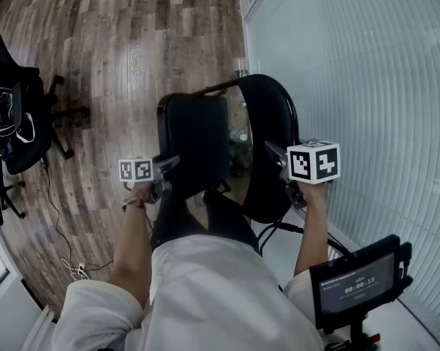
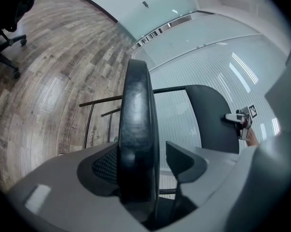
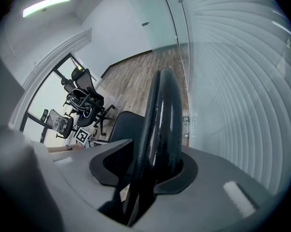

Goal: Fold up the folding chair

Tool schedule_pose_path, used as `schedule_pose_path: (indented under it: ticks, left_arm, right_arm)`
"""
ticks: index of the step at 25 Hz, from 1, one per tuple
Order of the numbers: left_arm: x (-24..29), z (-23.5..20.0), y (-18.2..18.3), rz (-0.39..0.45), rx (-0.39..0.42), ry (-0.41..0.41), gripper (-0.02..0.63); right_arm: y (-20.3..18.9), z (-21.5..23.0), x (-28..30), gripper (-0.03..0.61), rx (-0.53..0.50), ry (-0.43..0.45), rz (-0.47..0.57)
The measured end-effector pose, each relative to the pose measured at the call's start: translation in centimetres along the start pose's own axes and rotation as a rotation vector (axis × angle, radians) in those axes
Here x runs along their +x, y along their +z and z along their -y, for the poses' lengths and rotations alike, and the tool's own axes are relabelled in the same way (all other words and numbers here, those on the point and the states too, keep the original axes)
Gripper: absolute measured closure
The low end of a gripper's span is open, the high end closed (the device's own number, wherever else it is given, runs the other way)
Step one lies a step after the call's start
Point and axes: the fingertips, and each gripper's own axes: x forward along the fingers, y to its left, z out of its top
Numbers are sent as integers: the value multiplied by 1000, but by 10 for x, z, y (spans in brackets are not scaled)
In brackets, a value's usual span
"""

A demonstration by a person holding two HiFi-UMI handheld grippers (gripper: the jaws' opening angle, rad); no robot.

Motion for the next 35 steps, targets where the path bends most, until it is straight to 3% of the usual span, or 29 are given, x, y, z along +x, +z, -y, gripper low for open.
schedule_pose_path:
  ticks: [7, 17, 26, 35]
  left_arm:
    - [3, 45, 5, 12, -7, -51, 330]
    - [15, 71, 0, 17, 2, -85, 333]
    - [20, 88, -1, 20, 2, -117, 334]
    - [33, 115, 1, 58, -28, -221, 354]
  right_arm:
    - [12, -12, -20, 397, -21, 10, -4]
    - [7, -19, -24, 380, -37, 47, 5]
    - [9, -26, -25, 376, -45, 27, 1]
    - [11, -24, -27, 377, -48, 7, -1]
